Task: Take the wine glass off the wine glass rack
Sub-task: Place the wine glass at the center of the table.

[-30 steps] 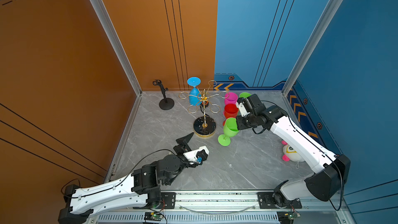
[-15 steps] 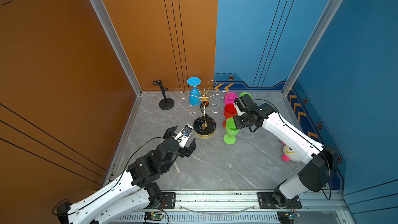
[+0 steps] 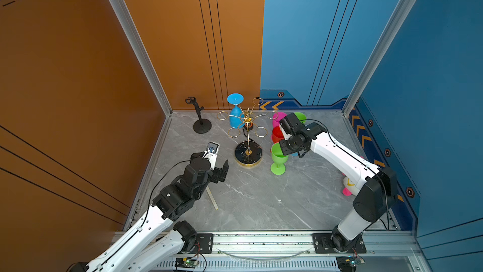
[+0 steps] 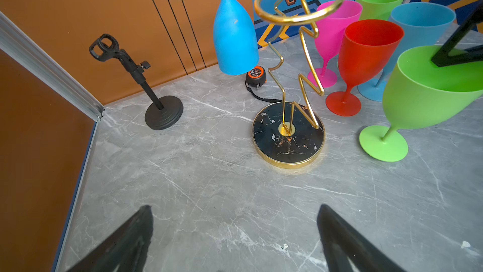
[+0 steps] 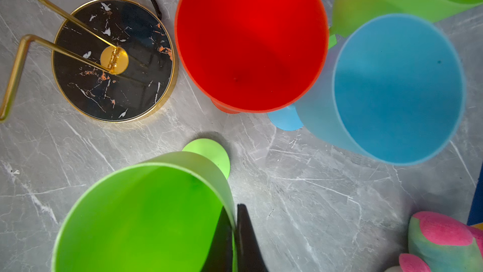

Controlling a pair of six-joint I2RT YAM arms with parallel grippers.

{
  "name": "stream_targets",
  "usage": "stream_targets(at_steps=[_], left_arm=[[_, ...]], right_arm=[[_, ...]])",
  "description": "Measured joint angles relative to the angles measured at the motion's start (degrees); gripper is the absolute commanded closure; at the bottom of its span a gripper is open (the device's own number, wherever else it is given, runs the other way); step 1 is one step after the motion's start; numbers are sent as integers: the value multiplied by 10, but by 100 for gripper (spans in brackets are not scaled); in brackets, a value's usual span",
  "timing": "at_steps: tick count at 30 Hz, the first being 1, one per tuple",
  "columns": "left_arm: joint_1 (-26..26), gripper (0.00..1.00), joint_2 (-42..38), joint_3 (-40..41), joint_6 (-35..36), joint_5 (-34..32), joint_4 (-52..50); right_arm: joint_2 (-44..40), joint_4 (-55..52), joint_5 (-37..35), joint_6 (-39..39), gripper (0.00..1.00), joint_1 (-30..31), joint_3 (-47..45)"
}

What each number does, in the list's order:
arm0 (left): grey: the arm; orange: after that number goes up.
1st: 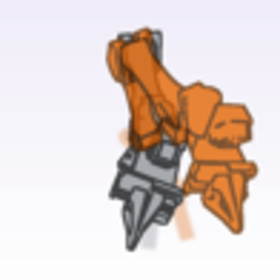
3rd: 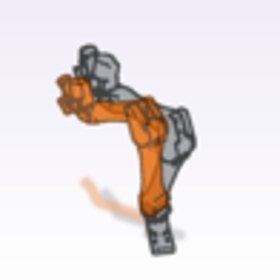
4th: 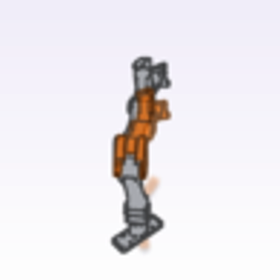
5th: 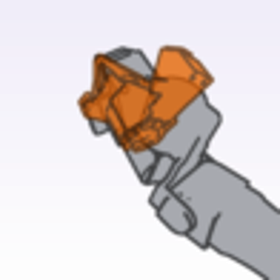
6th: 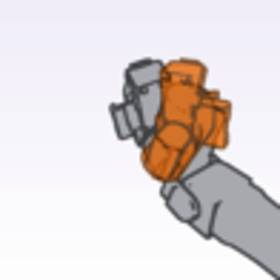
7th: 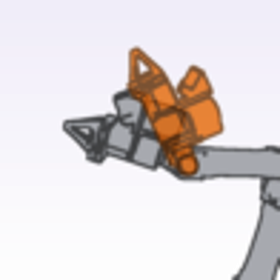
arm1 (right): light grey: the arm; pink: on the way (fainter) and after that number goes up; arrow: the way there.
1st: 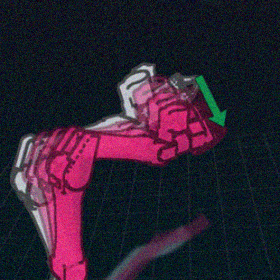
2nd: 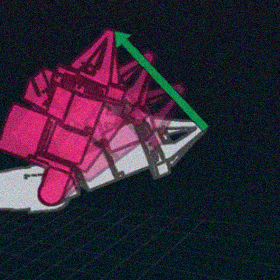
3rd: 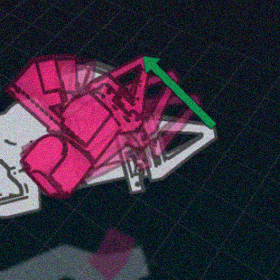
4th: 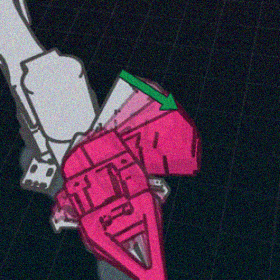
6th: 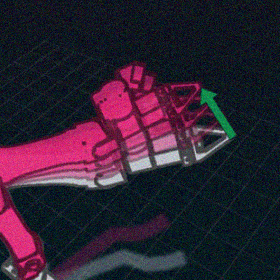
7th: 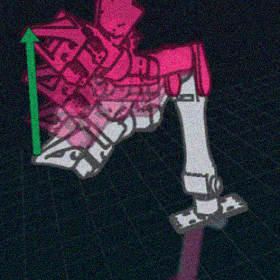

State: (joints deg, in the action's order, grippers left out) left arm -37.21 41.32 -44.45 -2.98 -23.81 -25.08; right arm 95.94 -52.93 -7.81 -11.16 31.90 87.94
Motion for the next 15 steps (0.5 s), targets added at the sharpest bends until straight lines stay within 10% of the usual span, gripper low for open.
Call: stream_targets(at_steps=[15], left_arm=[[43, 2, 0, 0, -28, 31, -1]], right_arm=[[6, 7, 1, 5, 100, -20, 0]])
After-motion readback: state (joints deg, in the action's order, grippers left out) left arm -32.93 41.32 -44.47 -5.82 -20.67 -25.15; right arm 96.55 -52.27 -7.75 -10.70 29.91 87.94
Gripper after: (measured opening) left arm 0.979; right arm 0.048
